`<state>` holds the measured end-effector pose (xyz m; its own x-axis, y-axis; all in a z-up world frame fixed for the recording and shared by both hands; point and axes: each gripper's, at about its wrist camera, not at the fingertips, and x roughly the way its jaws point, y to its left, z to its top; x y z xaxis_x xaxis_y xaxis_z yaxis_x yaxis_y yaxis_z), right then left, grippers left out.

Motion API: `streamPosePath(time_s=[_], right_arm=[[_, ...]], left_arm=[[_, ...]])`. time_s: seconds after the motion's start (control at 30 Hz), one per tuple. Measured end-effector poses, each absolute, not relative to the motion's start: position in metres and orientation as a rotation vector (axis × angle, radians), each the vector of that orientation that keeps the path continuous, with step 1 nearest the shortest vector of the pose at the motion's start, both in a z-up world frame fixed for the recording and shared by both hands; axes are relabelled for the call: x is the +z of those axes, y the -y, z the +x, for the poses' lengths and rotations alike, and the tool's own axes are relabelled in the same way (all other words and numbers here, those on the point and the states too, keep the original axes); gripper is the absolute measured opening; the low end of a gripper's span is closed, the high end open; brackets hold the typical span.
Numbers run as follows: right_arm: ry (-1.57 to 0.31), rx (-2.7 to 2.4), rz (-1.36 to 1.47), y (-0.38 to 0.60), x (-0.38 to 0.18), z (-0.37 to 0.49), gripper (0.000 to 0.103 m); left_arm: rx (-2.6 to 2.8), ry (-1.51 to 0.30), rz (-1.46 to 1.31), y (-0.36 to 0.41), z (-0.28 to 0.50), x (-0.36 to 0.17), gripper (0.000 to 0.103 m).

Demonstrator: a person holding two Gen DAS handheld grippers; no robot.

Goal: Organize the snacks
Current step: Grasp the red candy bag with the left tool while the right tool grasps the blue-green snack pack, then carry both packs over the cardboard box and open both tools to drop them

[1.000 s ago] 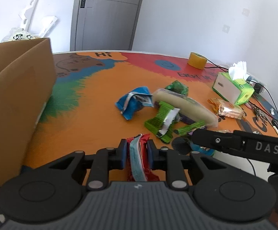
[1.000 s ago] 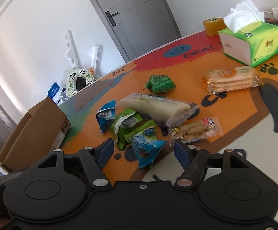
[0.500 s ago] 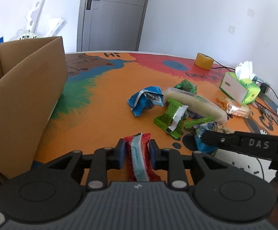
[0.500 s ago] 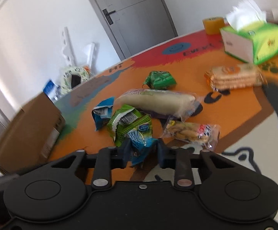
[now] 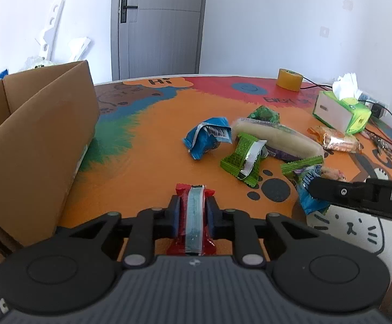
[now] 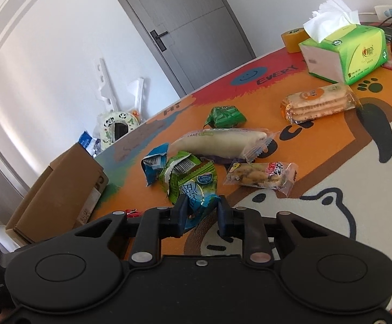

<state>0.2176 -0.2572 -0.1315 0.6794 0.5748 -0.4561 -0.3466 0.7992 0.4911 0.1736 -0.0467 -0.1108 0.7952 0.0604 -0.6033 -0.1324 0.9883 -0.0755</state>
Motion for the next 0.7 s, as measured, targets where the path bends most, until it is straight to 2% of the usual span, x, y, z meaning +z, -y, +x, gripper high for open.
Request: streamPosePath(time_s=[0.7], right_arm=[[-0.566, 0.575, 0.385, 0.247, -0.101, 0.209, 0.024]], left_arm=[[0.096, -0.583, -0.134, 0.036, 0.161, -0.061, 0.019]])
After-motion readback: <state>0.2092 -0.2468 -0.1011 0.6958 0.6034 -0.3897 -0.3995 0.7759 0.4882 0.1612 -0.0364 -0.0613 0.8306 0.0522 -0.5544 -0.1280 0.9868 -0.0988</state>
